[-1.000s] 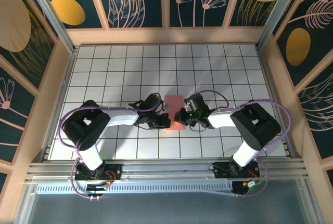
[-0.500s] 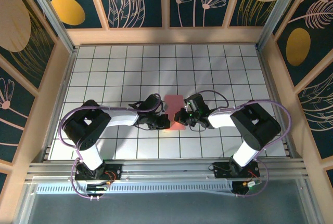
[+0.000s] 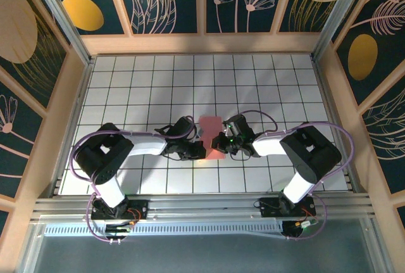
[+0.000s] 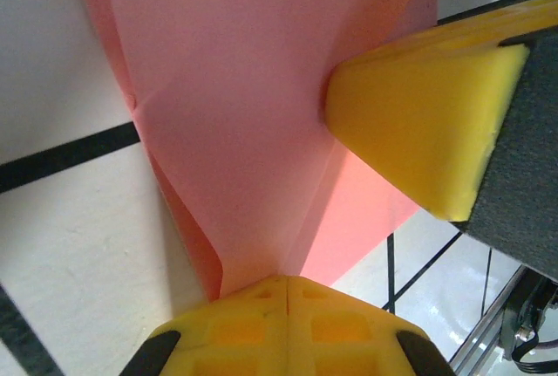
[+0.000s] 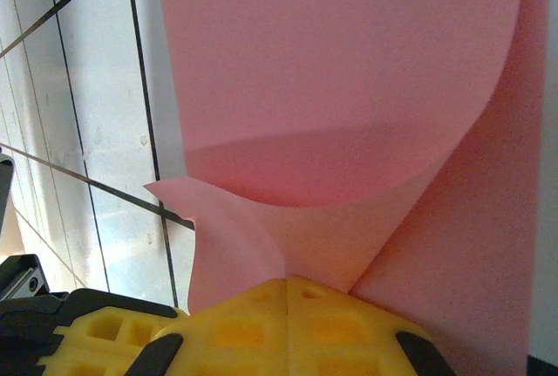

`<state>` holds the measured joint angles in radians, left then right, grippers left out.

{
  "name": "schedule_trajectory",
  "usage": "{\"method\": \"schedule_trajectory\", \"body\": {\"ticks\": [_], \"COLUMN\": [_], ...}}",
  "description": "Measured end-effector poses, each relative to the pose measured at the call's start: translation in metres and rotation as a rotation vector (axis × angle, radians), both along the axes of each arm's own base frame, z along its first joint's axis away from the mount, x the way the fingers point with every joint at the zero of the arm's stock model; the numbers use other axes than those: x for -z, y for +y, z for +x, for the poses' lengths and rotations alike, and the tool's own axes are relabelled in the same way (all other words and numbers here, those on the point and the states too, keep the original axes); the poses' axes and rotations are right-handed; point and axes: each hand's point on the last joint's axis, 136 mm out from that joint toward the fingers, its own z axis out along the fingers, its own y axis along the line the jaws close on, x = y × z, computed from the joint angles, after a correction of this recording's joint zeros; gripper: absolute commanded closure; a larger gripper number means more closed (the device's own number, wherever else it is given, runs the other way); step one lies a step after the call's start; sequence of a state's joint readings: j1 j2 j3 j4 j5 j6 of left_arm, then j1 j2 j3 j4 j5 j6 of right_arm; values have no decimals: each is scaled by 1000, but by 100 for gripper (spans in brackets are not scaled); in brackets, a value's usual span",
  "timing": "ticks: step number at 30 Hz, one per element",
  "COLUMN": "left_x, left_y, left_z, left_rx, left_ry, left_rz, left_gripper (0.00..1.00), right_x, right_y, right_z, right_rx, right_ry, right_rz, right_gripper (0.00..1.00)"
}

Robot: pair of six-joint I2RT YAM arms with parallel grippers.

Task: Fold a paper plane with a square sheet of paper (fold left side to right side)
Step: Fold the triangle a second time at the center of the table.

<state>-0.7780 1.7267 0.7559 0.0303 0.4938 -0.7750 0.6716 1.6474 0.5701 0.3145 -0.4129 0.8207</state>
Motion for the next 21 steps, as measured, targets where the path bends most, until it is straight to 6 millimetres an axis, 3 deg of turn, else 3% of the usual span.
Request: {"method": "schedule_trajectory", "body": {"ticks": [10, 17, 21], "left_x": [-8, -43, -50], "left_y": [15, 2, -9], "left_z": [-18, -6, 6], "left_rx": [4, 1, 3], "left_ry": [19, -37, -55], "left_rz": [6, -77, -90], "left_gripper": [100, 100, 100], "right_x": [0, 0, 0], "right_y": [0, 0, 0], "right_z": [0, 0, 0], "right_rx": [-1, -1, -3], "right_ry": [0, 1, 0], "right_rz": [0, -1, -2], "right_gripper": [100, 100, 100]}}
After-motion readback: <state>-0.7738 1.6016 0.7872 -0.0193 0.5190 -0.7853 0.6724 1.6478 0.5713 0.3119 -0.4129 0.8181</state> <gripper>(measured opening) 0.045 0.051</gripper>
